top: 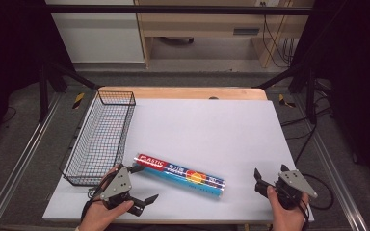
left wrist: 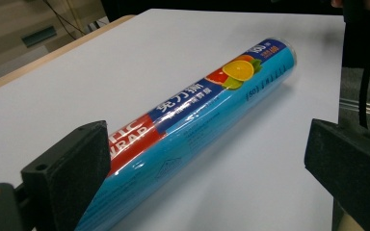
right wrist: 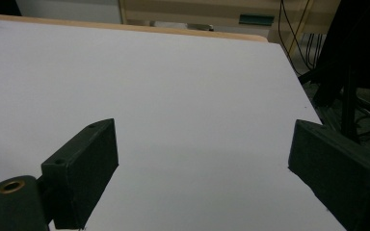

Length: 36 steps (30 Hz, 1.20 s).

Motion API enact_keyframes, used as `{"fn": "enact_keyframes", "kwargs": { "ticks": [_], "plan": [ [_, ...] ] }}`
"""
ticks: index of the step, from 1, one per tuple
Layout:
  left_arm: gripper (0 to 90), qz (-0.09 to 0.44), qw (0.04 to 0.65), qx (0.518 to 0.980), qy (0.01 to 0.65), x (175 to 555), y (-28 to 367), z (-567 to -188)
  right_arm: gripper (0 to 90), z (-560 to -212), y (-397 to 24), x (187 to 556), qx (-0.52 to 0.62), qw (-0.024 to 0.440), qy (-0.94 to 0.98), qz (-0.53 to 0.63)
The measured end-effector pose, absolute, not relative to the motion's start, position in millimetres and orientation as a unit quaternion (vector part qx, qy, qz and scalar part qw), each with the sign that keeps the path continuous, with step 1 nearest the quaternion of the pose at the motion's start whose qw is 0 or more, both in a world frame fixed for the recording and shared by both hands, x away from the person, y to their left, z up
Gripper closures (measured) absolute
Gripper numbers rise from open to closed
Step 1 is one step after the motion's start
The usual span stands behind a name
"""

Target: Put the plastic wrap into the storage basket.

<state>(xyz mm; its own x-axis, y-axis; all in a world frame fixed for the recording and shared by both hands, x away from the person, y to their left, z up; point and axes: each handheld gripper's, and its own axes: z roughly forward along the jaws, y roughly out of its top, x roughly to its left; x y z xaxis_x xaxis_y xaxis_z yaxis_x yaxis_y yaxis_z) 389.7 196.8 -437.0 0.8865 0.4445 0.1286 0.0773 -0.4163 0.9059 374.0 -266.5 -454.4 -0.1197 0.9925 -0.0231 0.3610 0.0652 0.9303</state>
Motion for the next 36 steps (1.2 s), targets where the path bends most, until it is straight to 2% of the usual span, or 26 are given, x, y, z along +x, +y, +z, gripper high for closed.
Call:
{"fn": "enact_keyframes", "kwargs": {
  "ticks": [11, 14, 21, 28, 36],
  "plan": [
    [2.2, 0.169, 0.508, 0.835, 0.129, 388.3, 192.9, -435.7, 9.9, -456.1, -269.7, 373.2, 0.551, 0.374, 0.618, 0.418],
    [2.2, 0.212, 0.472, 0.851, 0.093, 392.0, 190.4, -430.1, 10.0, -456.5, -268.9, 373.4, 0.552, 0.371, 0.618, 0.418],
    [2.3, 0.222, 0.446, 0.866, 0.048, 411.0, 173.0, -401.8, 9.9, -457.4, -266.3, 375.8, 0.557, 0.368, 0.619, 0.413],
    [3.9, 0.169, 0.400, 0.900, -0.035, 454.7, 134.4, -378.0, 9.9, -459.1, -264.8, 376.2, 0.557, 0.358, 0.624, 0.416],
    [4.9, 0.114, 0.371, 0.919, -0.064, 476.1, 108.7, -396.9, 9.9, -459.1, -260.5, 378.6, 0.546, 0.349, 0.633, 0.424]
  ]
}}
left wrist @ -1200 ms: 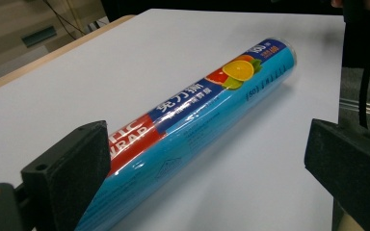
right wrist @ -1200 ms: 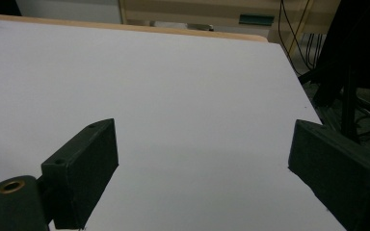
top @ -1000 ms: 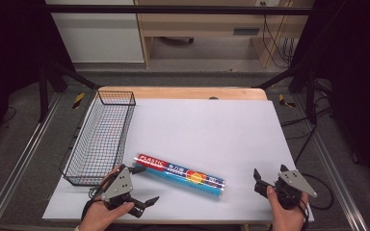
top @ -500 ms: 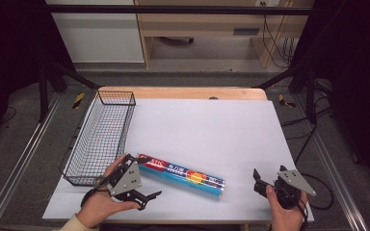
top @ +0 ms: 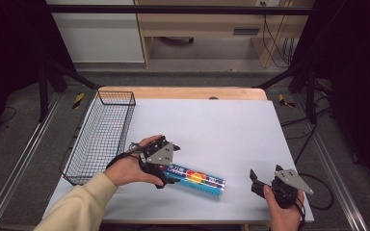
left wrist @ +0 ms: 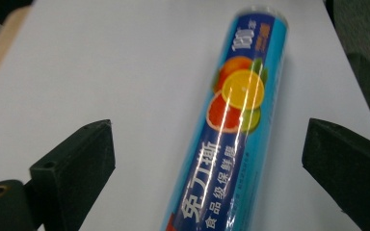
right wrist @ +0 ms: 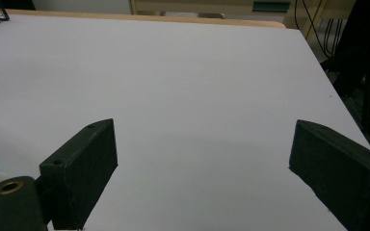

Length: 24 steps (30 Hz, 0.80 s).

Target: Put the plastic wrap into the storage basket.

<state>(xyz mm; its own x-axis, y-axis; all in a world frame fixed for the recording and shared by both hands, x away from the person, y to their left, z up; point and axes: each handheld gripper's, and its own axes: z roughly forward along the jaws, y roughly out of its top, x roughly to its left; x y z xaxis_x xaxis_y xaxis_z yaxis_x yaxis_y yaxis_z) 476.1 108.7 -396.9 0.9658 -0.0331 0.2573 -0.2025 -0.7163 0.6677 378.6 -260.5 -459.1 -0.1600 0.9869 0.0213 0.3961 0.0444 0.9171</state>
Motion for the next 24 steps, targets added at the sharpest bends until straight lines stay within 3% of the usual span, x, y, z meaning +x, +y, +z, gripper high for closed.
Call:
{"fn": "enact_keyframes", "kwargs": {
  "ticks": [10, 24],
  "plan": [
    [6.9, 0.053, 0.317, 0.944, -0.073, 498.3, 103.8, -428.9, 9.9, -458.1, -256.1, 381.0, 0.538, 0.343, 0.639, 0.429],
    [17.5, 0.055, 0.239, 0.964, -0.105, 499.9, 92.4, -444.8, 9.9, -460.3, -253.8, 383.5, 0.540, 0.338, 0.646, 0.420]
  ]
}}
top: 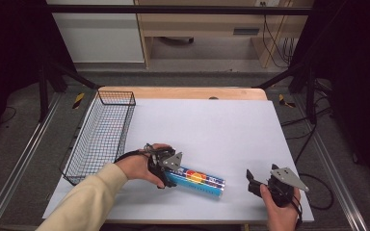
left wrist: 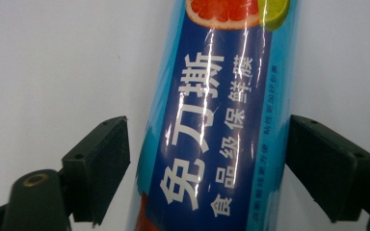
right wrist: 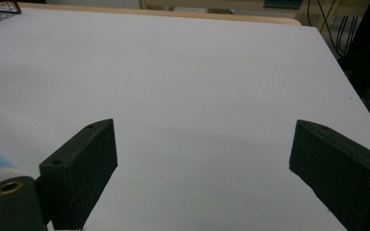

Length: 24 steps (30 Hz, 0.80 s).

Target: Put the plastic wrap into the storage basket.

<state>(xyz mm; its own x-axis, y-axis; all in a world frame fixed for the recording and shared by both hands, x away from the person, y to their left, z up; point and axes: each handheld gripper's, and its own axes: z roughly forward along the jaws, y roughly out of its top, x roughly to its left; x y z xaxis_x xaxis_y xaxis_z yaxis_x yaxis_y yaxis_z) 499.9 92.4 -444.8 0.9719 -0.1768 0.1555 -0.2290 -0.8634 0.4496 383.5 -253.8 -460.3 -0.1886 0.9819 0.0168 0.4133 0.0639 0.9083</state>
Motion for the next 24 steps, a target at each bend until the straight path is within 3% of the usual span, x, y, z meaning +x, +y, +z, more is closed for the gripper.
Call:
{"fn": "enact_keyframes", "kwargs": {
  "ticks": [14, 24],
  "plan": [
    [27.0, 0.055, 0.214, 0.969, -0.112, 500.6, 86.6, -452.6, 10.0, -460.6, -252.5, 384.3, 0.538, 0.334, 0.649, 0.421],
    [28.0, 0.054, 0.202, 0.971, -0.117, 500.6, 83.0, -452.8, 9.8, -460.8, -251.8, 384.7, 0.536, 0.332, 0.652, 0.420]
  ]
}}
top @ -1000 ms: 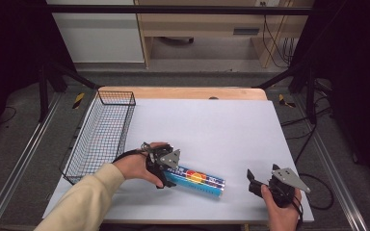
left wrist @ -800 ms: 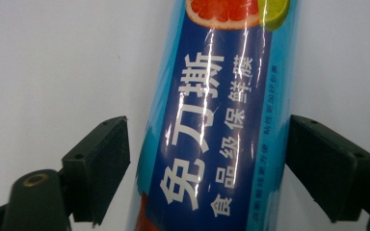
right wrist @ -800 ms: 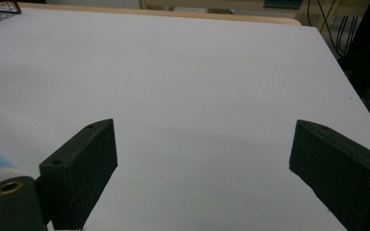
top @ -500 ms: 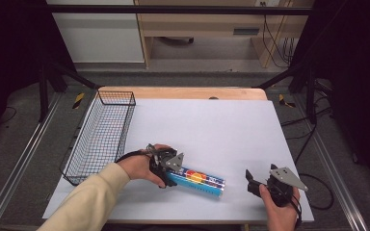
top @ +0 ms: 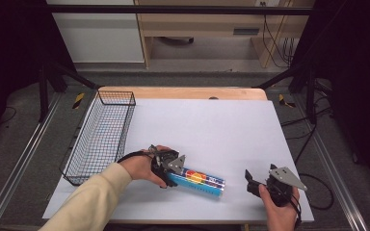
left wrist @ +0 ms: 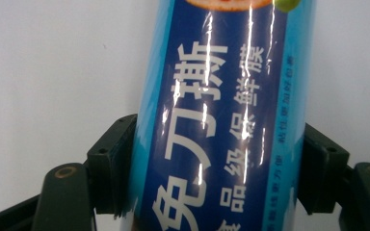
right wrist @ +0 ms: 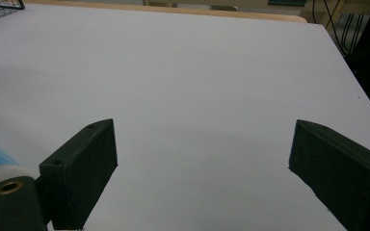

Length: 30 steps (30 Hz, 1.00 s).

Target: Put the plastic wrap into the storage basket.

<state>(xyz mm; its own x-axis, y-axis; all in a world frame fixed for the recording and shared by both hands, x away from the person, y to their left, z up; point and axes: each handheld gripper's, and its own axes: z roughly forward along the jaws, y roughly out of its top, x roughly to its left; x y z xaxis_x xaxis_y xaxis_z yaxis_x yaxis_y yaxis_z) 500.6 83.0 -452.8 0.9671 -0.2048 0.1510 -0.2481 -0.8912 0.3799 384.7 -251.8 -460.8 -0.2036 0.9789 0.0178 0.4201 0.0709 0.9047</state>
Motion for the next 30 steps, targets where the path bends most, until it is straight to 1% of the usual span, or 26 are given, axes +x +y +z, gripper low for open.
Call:
{"fn": "enact_keyframes", "kwargs": {
  "ticks": [4, 10, 22, 25, 30],
  "plan": [
    [28.4, 0.047, 0.190, 0.973, -0.121, 501.6, 79.0, -452.1, 9.5, -460.8, -252.1, 384.8, 0.537, 0.332, 0.651, 0.421],
    [28.1, 0.039, 0.188, 0.975, -0.114, 503.5, 78.1, -452.8, 9.5, -461.3, -251.8, 385.3, 0.537, 0.329, 0.652, 0.422],
    [29.2, 0.045, 0.176, 0.976, -0.117, 500.7, 75.5, -450.7, 9.5, -461.1, -252.1, 385.0, 0.538, 0.329, 0.652, 0.421],
    [30.0, 0.039, 0.173, 0.978, -0.110, 498.8, 74.1, -449.5, 9.6, -461.0, -252.2, 384.9, 0.539, 0.329, 0.651, 0.422],
    [30.7, 0.038, 0.183, 0.977, -0.101, 494.7, 73.6, -445.0, 9.6, -460.8, -252.7, 384.5, 0.539, 0.330, 0.649, 0.423]
  ]
}}
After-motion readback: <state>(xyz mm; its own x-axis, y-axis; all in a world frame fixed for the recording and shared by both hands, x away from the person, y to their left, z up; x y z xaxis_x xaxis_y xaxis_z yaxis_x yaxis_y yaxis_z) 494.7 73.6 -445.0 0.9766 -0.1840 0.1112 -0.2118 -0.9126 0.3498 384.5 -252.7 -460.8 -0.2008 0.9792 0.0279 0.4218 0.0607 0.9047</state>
